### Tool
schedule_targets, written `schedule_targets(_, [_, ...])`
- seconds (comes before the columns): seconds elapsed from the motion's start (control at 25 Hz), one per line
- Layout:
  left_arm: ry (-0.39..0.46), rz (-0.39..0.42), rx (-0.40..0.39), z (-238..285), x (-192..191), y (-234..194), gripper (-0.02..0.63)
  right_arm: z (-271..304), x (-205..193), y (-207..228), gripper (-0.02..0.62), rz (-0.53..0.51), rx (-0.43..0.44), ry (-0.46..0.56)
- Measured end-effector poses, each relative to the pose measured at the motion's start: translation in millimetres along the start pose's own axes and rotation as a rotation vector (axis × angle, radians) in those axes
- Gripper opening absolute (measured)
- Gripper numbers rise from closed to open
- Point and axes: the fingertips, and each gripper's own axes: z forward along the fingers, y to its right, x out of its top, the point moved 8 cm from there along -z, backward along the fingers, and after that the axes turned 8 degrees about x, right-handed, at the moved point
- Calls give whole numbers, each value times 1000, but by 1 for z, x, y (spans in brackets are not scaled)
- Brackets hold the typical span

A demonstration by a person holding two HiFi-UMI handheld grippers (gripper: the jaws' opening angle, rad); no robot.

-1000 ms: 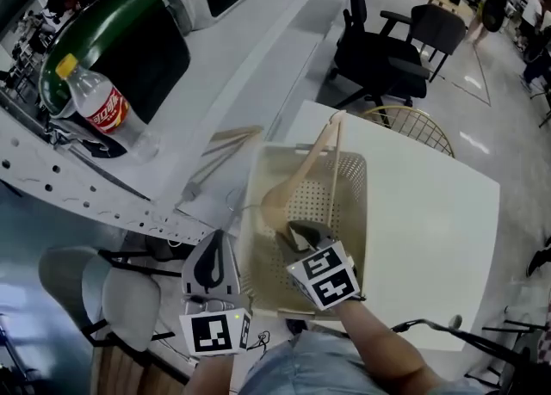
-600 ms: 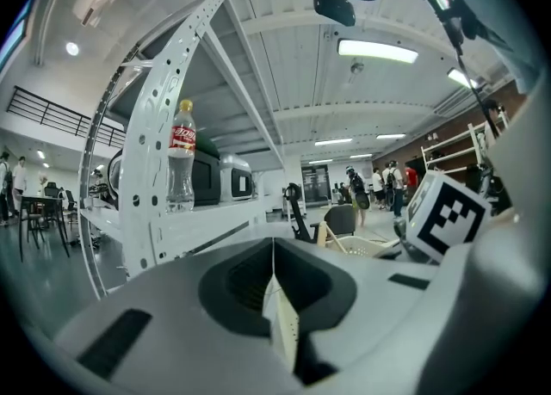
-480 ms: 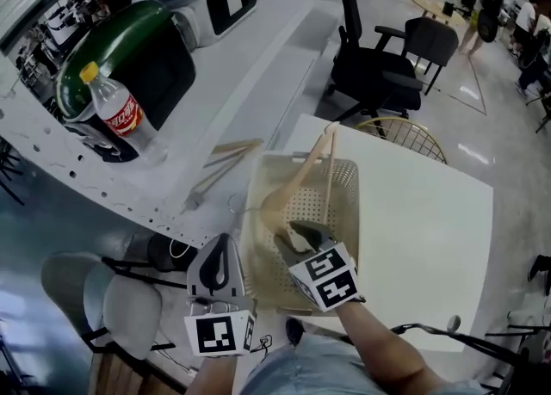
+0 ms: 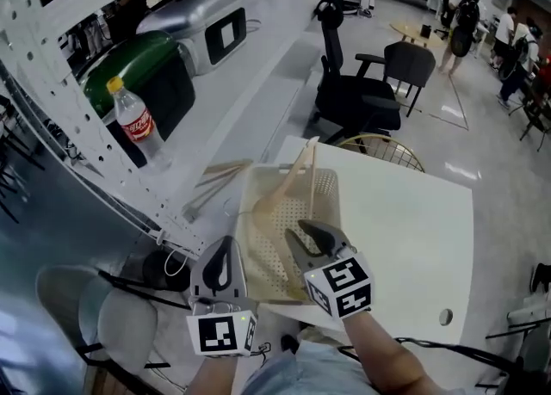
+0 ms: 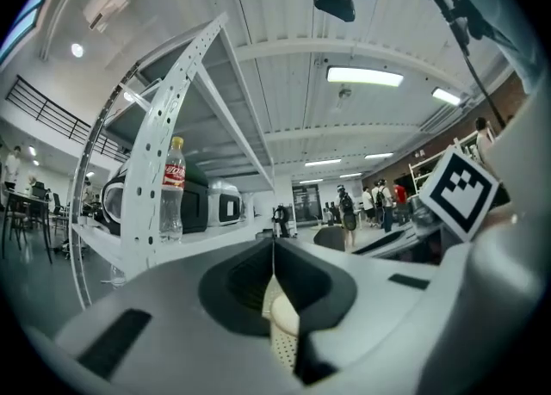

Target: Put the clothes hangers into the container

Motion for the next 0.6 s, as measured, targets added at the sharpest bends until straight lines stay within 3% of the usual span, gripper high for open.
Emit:
schedule_targets(0.32, [51,6,-42,-22,15,10,12,-67,5,-6,37,-47,-147,145])
schedule_targets(0.6, [70,9,-53,-25,24,22,12,-92,9,-5,28,-78,-188,186])
